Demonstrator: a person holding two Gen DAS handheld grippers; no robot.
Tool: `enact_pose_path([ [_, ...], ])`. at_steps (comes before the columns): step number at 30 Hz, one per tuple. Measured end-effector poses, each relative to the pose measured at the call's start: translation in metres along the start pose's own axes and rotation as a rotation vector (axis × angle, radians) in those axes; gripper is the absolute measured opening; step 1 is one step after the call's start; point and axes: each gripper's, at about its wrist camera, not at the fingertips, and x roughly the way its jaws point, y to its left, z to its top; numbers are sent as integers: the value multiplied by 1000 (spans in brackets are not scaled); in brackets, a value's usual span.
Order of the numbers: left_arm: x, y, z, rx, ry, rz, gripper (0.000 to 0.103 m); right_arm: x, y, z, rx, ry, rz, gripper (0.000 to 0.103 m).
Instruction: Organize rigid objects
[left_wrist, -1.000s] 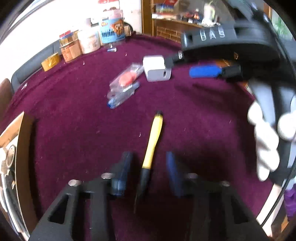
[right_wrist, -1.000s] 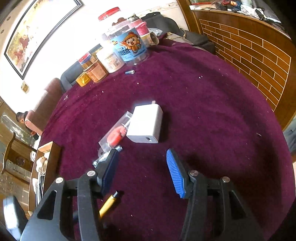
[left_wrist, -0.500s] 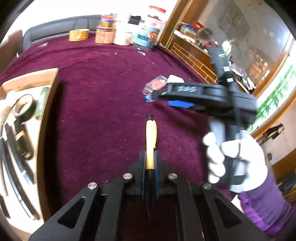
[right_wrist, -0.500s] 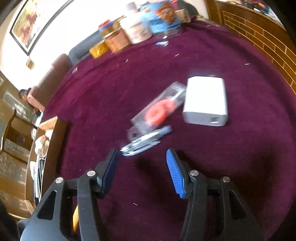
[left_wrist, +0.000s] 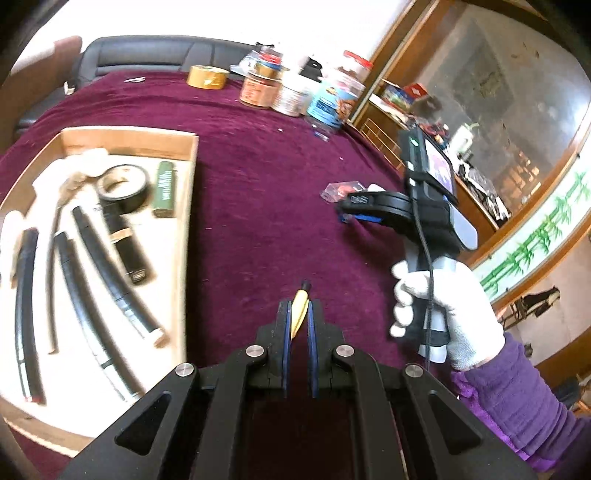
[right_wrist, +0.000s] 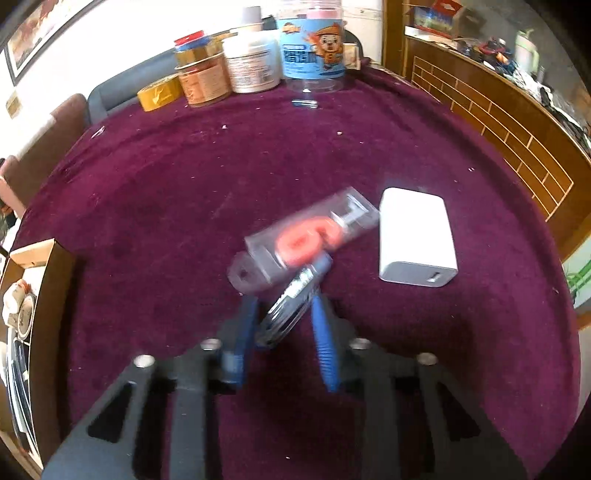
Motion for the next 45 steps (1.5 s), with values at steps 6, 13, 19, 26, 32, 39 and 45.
enact_pose_path([
  [6,-13,13,-7,-24,-19,6,6,-11,-19,-12,48,15,74,13],
  [13,5,-13,-14,78,20,43,29,-34,-28,-47,25,52,171,14],
  [19,62,-38,-16,267,83,259,28,-41,-31,-59,11,70,215,14],
  [26,57,-24,-11,180,77,209,7,-37,-14,-55,-69,44,153,21],
  [32,31,-23,-15,135,29,168,6,-32,5,-52,-156,10,86,22],
  [39,7,-29,-17,145,-19,186,6,-39,-17,-55,-61,0,167,13],
  [45,0,-26,-17,136,-38,181,6,-61,-17,-58,-53,-38,208,13],
])
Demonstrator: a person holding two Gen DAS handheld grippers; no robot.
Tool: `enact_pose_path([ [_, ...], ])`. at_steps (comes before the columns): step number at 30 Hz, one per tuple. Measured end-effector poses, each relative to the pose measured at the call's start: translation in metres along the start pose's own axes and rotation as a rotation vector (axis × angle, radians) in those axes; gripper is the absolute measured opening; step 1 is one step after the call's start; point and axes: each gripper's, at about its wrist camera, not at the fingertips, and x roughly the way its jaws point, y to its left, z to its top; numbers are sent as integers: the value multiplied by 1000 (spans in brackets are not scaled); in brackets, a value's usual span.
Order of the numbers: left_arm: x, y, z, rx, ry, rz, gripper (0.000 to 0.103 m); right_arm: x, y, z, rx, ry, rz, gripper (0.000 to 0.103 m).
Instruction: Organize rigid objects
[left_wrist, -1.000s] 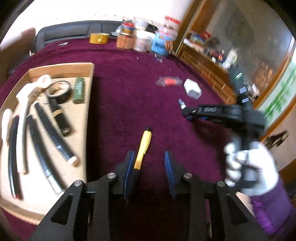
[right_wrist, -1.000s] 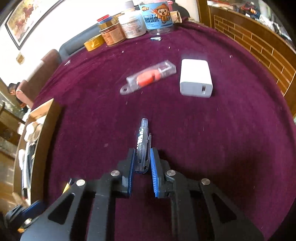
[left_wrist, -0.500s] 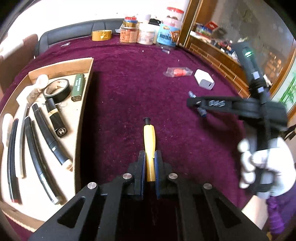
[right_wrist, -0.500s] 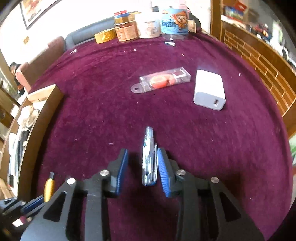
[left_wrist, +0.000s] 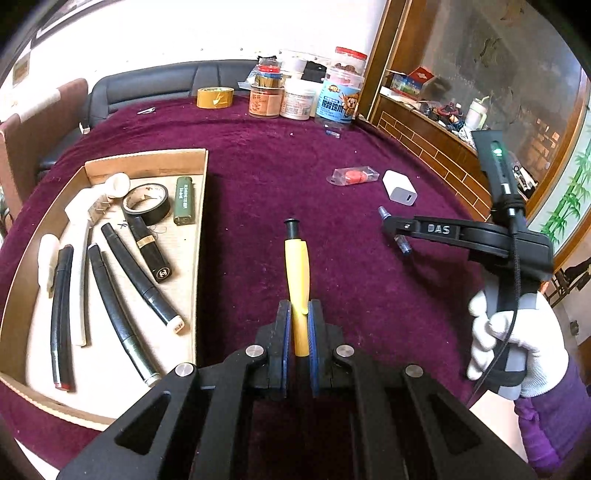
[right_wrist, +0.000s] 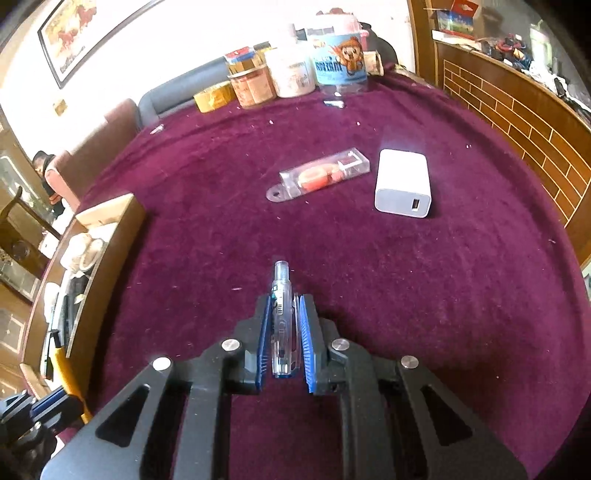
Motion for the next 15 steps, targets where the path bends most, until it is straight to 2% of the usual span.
enact_pose_path([
  [15,-33,20,-3,-48,-77,-11,6,-35,53,-3,-79,-34,76,13],
])
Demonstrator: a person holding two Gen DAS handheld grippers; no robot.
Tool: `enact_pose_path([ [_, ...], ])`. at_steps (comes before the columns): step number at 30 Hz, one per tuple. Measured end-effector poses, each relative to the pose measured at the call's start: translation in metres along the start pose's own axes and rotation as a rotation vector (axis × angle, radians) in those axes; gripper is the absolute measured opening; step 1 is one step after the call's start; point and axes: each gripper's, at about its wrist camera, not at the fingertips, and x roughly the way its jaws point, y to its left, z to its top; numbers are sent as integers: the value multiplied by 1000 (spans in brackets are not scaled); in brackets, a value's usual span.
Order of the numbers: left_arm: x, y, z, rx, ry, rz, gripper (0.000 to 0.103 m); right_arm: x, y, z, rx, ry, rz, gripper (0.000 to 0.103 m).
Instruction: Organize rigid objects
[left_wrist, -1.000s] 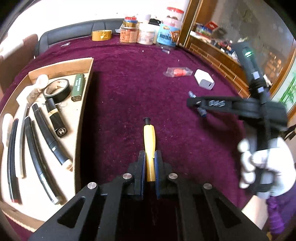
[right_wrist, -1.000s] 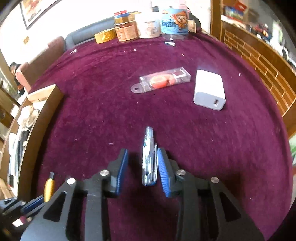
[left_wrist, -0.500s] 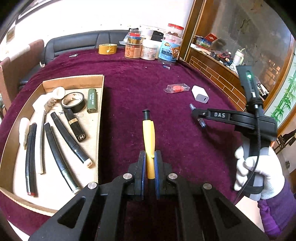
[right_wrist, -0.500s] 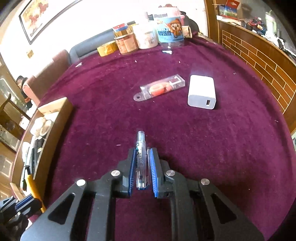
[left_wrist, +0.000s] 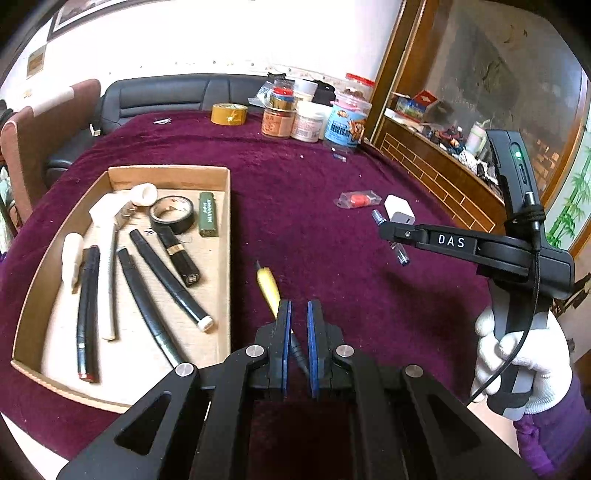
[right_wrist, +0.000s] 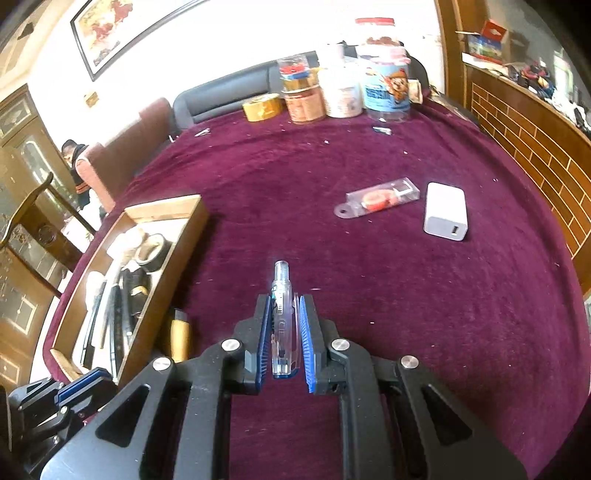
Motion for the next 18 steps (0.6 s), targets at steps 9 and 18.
enact_pose_path([
  [9,-6,25,-2,-79,3,-22,6,1,28,-2,-46,11,8,13],
  [18,57,-6,-1,-30,152,-11,27,0,15,-11,-5,17,38,13],
])
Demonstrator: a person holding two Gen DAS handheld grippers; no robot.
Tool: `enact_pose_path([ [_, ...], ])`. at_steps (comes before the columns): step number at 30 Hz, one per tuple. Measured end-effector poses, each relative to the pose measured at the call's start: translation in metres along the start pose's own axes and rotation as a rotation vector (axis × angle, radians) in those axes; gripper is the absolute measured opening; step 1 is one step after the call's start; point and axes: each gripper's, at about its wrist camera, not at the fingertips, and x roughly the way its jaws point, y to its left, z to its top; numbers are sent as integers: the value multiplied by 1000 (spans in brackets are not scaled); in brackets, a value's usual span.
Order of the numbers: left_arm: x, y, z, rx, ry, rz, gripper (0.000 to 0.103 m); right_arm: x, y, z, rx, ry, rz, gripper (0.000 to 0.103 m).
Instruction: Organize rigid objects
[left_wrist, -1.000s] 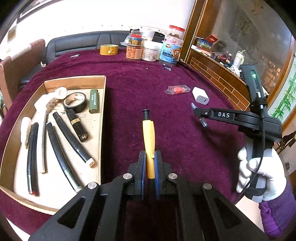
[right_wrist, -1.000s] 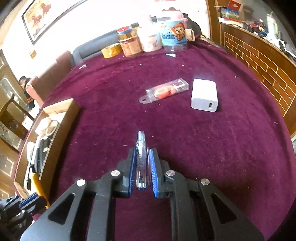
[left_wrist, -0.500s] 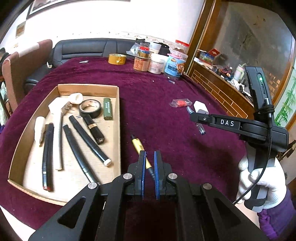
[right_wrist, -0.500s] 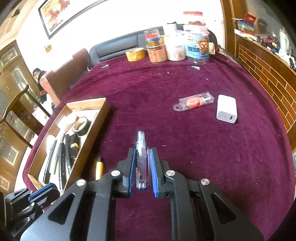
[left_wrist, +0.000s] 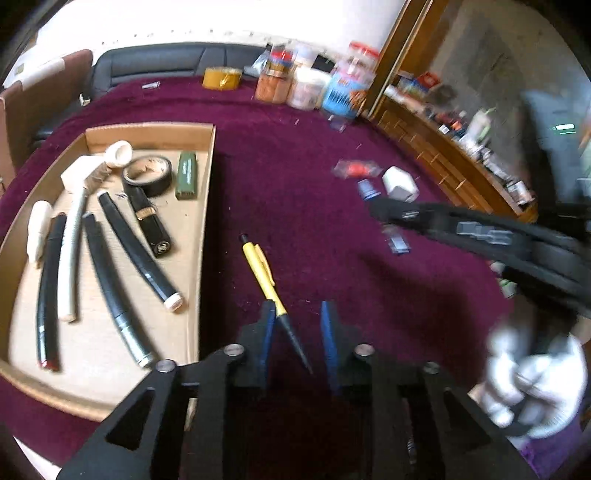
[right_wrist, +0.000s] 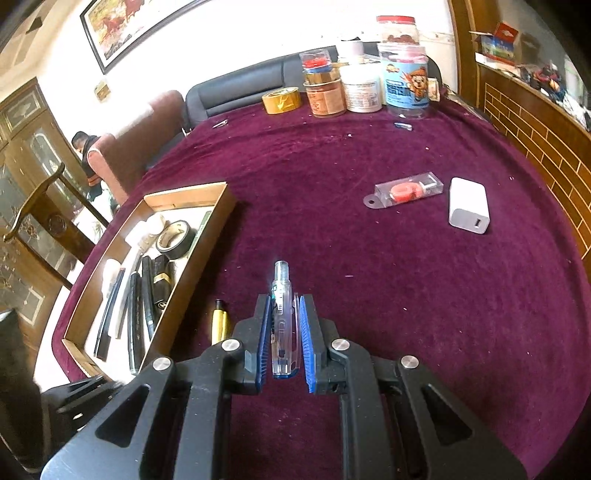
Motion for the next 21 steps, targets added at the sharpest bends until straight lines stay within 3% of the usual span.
enact_pose_path([
  [2,19,-3,5,12,34,56,30,-1,-6,-1,14,-2,6,13],
  [5,35,-24,10,129,14,187,31,-3,-14,-3,32,-5,17,13],
  [7,39,-28,10,167,1,241,20,-3,-19,-4,40,-7,28,13],
  [8,36,-26,10,166,-7,242,8,-4,-21,-5,42,-10,32,13],
  [9,31,-19,11,146,-16,223,1,-5,-22,-5,42,-13,37,13],
  [11,20,-3,10,84,-14,148,0,-5,-24,-5,45,-16,41,13],
  [19,-20,26,9,8,-109,17,0,-1,-27,-4,64,-17,62,13],
  [21,-23,26,10,-18,-98,-66,0,0,-25,-5,63,-13,70,13],
])
